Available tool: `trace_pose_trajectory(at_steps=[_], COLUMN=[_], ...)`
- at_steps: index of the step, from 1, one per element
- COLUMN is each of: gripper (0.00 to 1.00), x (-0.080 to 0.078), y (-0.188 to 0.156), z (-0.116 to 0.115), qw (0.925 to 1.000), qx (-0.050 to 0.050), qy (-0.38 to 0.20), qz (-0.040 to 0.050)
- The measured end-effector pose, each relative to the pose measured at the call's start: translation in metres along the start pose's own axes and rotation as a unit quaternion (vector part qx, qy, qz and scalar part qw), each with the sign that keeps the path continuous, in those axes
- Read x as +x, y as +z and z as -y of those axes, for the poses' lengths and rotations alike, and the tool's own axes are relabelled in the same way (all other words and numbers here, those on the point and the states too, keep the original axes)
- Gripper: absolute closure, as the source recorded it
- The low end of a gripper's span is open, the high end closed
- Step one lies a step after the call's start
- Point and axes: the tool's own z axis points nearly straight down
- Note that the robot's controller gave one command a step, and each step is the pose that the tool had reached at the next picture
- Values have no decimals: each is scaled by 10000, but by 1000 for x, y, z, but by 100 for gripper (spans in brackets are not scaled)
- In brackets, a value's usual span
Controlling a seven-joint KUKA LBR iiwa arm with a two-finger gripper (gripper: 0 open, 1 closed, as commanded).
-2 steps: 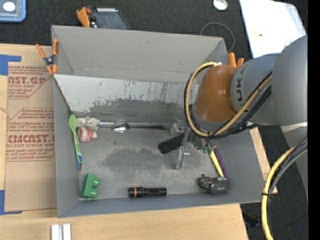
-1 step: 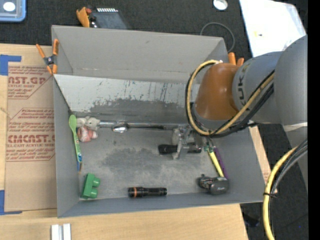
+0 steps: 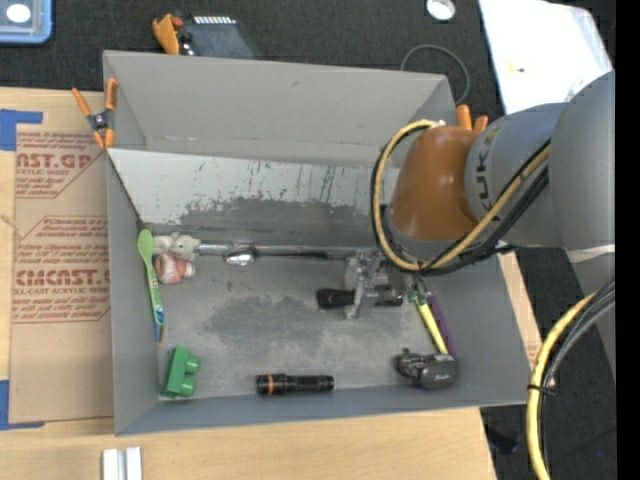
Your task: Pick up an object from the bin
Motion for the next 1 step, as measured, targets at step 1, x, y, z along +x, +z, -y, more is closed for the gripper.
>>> trace_pose_trajectory(at_steps=[1], gripper=[100], x=[0], y=[0], z=[0], qw=[10000], qx=[1], qy=[0], qz=[0])
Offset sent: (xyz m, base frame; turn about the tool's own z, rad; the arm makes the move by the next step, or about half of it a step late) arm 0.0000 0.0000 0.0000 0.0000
